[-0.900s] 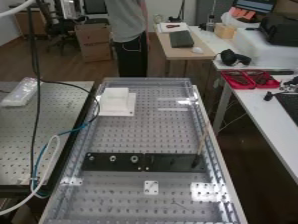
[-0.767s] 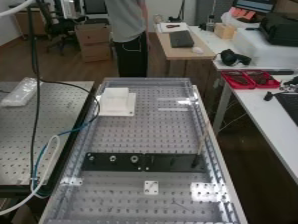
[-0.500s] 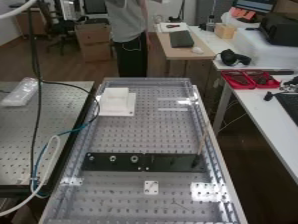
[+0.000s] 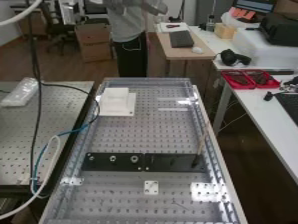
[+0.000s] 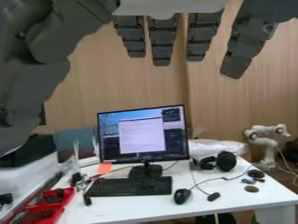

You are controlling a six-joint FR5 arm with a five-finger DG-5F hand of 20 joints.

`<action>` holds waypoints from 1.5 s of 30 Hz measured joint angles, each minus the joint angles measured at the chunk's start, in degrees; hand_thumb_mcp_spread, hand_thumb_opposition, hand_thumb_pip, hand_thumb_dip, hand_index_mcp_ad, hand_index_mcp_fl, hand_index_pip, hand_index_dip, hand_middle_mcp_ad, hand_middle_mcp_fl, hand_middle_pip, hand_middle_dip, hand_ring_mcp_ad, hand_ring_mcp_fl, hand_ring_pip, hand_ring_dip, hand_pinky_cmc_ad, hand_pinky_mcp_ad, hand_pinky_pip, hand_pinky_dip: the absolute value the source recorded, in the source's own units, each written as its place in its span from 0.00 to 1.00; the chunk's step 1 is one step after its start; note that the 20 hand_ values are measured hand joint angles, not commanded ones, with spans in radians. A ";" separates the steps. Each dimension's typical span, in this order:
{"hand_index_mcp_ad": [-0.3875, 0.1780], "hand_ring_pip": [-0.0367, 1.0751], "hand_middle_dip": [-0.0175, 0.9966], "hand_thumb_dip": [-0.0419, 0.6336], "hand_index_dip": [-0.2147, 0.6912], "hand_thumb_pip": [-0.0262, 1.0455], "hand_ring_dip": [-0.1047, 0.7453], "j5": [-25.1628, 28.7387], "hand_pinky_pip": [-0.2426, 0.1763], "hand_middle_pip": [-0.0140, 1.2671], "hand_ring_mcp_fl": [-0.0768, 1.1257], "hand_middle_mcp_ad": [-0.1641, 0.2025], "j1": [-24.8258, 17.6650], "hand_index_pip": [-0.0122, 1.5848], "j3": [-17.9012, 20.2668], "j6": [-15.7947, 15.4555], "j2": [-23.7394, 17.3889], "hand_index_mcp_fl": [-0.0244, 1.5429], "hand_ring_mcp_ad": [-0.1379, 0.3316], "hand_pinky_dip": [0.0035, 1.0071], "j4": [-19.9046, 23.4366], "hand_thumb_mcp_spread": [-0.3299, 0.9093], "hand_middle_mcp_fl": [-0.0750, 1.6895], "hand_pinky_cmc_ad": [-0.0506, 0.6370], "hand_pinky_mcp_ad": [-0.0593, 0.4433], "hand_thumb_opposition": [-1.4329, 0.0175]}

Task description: Grab the bearing and place it in the white container

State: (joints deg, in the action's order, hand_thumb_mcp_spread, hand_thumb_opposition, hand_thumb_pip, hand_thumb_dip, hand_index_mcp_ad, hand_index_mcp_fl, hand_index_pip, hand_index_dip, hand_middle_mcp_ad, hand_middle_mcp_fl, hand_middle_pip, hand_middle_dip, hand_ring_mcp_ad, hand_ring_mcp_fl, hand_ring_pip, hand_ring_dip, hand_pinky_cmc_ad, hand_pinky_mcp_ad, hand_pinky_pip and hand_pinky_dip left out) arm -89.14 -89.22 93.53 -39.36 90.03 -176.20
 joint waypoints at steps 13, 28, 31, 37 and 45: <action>0.69 0.11 0.13 0.11 0.38 0.45 0.20 2.53 0.36 0.12 0.06 0.65 -0.11 0.05 6.61 2.06 0.33 0.02 0.63 0.33 6.32 0.43 0.05 0.67 0.77 0.51; 0.69 0.11 0.14 0.18 0.32 0.54 0.20 6.15 0.36 0.12 0.06 0.65 0.26 0.05 12.04 4.86 4.06 0.02 0.64 0.35 10.40 0.44 0.06 0.67 0.77 0.48; 0.69 0.11 0.16 0.20 0.31 0.55 0.20 6.35 0.36 0.12 0.06 0.65 0.48 0.05 13.17 5.36 5.16 0.02 0.63 0.35 11.17 0.45 0.08 0.67 0.77 0.48; 0.69 0.11 0.21 0.25 0.25 0.63 0.21 6.78 0.36 0.12 0.06 0.65 1.15 0.05 15.82 6.02 7.15 0.02 0.64 0.36 13.39 0.48 0.14 0.67 0.77 0.47; 0.69 0.12 0.38 0.37 0.18 0.71 0.26 7.22 0.37 0.12 0.09 0.65 2.55 0.05 19.89 6.27 9.07 0.01 0.64 0.36 19.02 0.52 0.20 0.67 0.77 0.45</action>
State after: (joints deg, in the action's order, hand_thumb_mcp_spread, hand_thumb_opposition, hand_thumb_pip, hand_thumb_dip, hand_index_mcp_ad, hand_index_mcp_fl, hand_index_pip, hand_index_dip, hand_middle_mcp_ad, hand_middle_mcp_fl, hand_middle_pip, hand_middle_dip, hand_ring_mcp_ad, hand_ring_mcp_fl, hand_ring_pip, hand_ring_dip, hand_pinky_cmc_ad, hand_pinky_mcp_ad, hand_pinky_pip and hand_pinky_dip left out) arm -81.92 -86.67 113.43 -33.09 99.10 -157.18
